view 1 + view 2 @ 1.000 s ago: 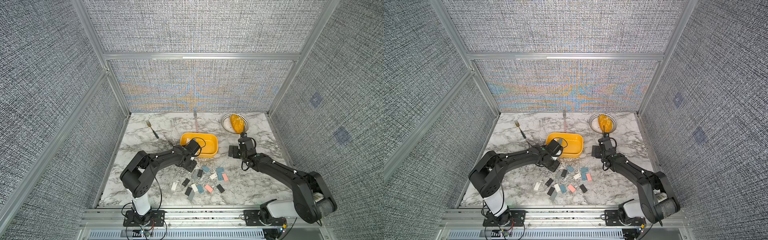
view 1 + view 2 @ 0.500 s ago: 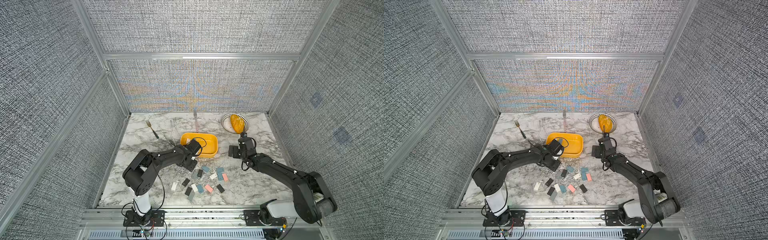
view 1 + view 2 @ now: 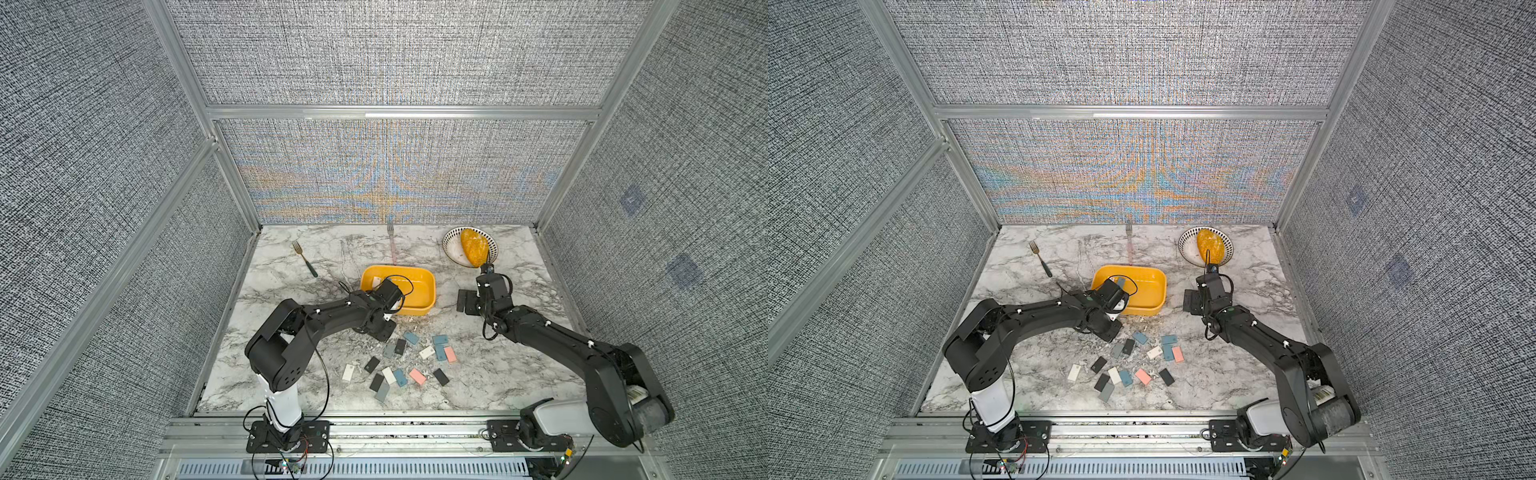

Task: Put the eraser in the storage box
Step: Pick up the eraser from the center of the board, then place the eraser in the storage box.

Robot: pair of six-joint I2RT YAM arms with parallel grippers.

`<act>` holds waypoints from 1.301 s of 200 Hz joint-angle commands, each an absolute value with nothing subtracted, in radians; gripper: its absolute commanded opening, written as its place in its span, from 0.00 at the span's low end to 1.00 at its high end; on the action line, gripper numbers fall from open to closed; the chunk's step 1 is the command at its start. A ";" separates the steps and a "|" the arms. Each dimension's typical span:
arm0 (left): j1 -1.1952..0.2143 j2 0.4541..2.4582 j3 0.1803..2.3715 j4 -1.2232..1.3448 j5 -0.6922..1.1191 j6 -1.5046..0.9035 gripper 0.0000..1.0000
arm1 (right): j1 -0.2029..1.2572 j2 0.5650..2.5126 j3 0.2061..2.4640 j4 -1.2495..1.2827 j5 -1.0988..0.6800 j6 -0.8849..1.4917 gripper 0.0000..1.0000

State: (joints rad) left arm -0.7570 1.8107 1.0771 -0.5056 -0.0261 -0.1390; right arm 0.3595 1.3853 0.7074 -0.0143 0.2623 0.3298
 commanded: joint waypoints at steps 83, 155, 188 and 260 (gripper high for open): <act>-0.756 1.659 1.084 -0.618 -0.075 -0.143 0.27 | 0.359 1.390 0.714 -0.020 0.281 0.331 0.98; -0.756 1.555 1.184 -0.662 -0.106 -0.141 0.29 | 0.360 1.369 0.705 -0.026 0.300 0.331 0.98; -0.755 1.637 1.311 -0.657 -0.137 -0.140 0.29 | 0.359 1.362 0.703 -0.028 0.306 0.327 0.98; -0.740 1.801 1.486 -0.664 -0.171 -0.173 0.29 | 0.358 1.332 0.691 -0.033 0.322 0.324 0.98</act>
State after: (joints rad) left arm -0.7456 1.7836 1.4631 -0.6609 -0.1581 -0.1577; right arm 0.3592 1.3399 0.6987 -0.0181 0.3050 0.3252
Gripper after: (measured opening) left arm 0.292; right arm 0.977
